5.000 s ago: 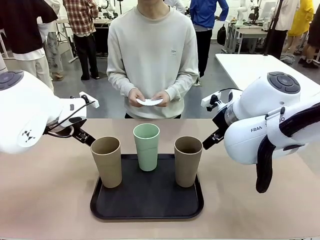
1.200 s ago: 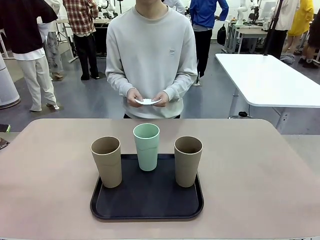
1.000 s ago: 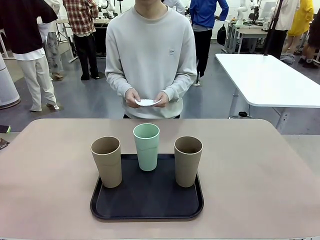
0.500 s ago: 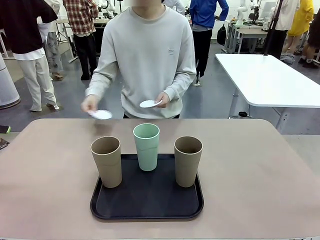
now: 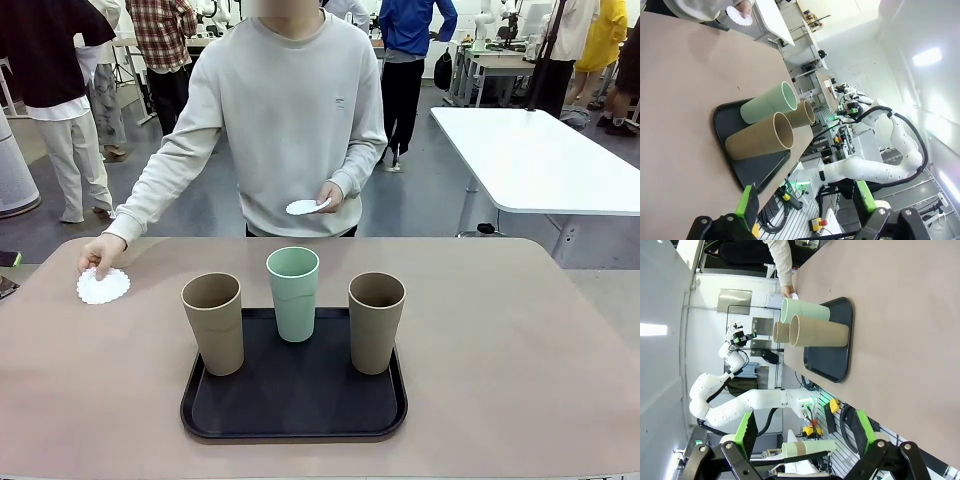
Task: Place coasters on the table and set cups on them.
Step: Pick up one Reusable plastic cup and place it on a coaster set by the human.
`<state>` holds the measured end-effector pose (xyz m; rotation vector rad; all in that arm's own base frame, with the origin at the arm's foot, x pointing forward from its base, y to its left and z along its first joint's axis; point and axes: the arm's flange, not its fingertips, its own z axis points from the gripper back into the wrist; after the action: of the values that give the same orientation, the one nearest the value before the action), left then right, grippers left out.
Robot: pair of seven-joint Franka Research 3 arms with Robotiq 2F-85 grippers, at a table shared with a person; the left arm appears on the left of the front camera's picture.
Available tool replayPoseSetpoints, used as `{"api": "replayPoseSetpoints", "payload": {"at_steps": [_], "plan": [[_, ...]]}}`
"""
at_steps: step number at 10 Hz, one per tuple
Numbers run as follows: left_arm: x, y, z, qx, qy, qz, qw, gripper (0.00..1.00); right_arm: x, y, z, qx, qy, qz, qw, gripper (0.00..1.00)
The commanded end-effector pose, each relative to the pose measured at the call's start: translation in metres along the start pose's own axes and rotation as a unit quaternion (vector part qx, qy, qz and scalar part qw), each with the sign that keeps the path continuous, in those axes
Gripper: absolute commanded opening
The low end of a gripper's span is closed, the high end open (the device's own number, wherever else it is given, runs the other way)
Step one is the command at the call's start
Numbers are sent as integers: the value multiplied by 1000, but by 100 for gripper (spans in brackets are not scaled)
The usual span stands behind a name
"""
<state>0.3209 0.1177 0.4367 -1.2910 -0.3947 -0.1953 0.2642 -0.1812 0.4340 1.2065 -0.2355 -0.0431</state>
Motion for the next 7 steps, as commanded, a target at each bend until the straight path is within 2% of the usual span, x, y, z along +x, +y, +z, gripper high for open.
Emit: {"api": "replayPoseSetpoints", "payload": {"at_steps": [1,7], "plan": [[1,-1,0,-6,-3,-4,1000,100,2,0,0,10,-3,4,1000,100],[1,-1,0,-6,-3,-4,1000,100,2,0,0,10,-3,4,1000,100]]}}
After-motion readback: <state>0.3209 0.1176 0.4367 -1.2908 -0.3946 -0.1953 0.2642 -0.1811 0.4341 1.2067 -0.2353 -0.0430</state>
